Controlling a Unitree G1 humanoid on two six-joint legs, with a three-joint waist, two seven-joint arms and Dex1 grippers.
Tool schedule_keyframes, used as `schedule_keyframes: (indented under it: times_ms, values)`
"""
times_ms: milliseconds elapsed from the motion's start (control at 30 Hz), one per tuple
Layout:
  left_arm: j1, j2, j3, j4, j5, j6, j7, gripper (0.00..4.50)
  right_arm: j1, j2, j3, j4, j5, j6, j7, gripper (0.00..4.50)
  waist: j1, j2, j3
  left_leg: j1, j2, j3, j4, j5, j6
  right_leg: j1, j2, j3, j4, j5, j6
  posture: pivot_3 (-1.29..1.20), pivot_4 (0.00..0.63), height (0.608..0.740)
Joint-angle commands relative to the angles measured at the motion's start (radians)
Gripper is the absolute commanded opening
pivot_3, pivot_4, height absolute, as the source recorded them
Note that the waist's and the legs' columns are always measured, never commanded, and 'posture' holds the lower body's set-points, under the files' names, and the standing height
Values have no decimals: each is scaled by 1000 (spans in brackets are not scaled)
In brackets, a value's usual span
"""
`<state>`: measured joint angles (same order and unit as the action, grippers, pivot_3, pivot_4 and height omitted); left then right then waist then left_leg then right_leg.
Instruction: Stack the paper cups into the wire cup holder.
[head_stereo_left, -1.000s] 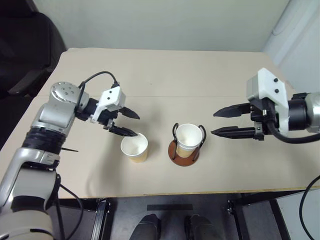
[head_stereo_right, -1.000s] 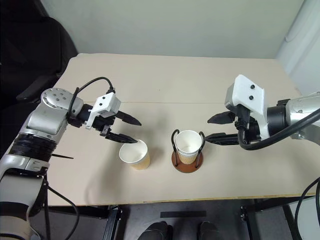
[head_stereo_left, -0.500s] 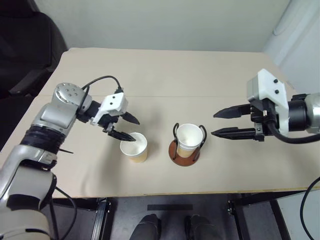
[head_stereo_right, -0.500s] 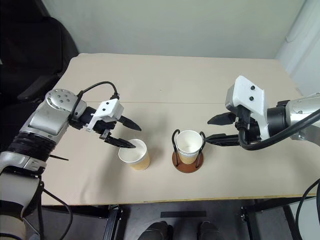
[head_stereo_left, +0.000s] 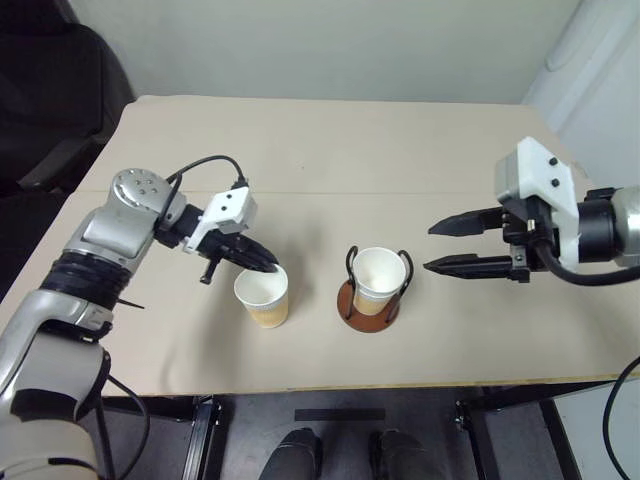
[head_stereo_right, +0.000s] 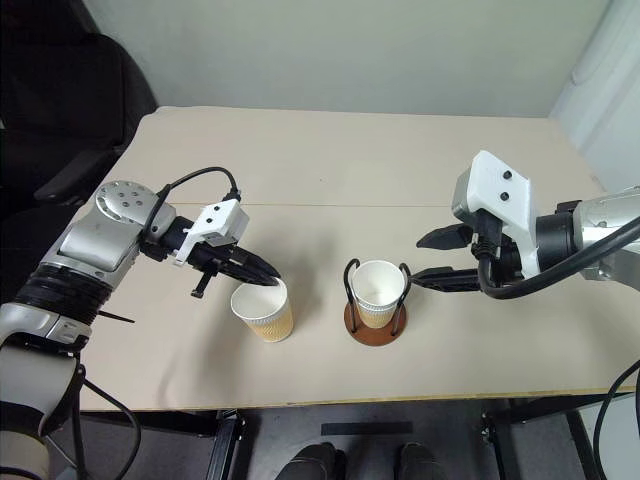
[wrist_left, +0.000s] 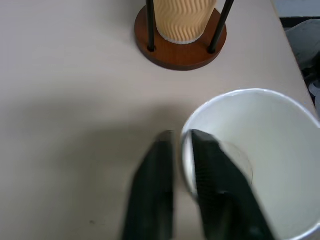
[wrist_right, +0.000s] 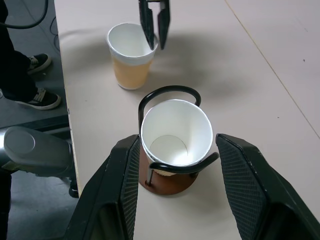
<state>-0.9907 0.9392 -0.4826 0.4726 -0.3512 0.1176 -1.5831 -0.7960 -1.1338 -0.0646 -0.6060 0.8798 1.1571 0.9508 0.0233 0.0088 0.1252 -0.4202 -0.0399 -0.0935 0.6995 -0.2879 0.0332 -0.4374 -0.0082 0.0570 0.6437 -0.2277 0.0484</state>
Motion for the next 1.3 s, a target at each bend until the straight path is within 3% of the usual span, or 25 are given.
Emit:
schedule_keyframes:
  times_ms: [33, 667, 1000, 1300]
  values:
    - [-15, 19, 9, -30, -23, 15, -31, 42, -6, -13, -42, 2, 8, -14, -11, 2377, 0, 0, 0, 0, 0, 0, 0, 0, 0, 0, 0, 0, 0, 0, 0, 0, 150, 740]
    - [-101, 18, 8, -12, -59, 69, -31, 42, -9, -44, -70, 26, 16, -33, 12, 2377, 1, 0, 0, 0, 0, 0, 0, 0, 0, 0, 0, 0, 0, 0, 0, 0, 150, 740]
    - [-187, 6, 41, -31, -171, 181, -31, 42, 20, -37, -99, 36, 28, -98, 58, 2377, 2, 0, 0, 0, 0, 0, 0, 0, 0, 0, 0, 0, 0, 0, 0, 0, 150, 740]
    - [-254, 25, 22, -1, -234, 208, -31, 42, -56, -25, -95, 47, 102, -89, 41, 2377, 3, 0, 0, 0, 0, 0, 0, 0, 0, 0, 0, 0, -1, 0, 0, 0, 150, 740]
